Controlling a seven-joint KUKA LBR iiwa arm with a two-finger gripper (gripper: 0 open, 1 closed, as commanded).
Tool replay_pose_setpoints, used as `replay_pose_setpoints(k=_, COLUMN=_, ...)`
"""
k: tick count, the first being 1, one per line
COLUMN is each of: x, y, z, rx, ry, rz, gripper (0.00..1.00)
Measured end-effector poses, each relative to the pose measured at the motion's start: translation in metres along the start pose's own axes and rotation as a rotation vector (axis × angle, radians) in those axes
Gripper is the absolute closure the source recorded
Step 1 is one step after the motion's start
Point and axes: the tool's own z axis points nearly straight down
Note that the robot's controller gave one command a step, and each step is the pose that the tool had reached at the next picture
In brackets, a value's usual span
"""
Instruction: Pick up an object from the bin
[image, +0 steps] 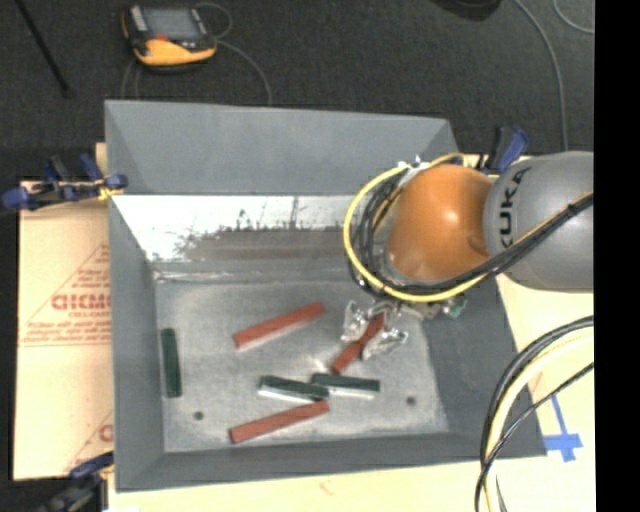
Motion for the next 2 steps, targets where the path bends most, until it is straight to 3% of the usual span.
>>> replay_pose_setpoints(k=1, x=0.000, y=0.000, z=0.000, rx=0.000, ry=-0.001, rz=0.001, gripper=1.00)
replay_pose_setpoints(k=2, x=0.001, y=0.000, z=-0.142, rx=0.002, ry=-0.016, rz=-0.003, gripper=1.00)
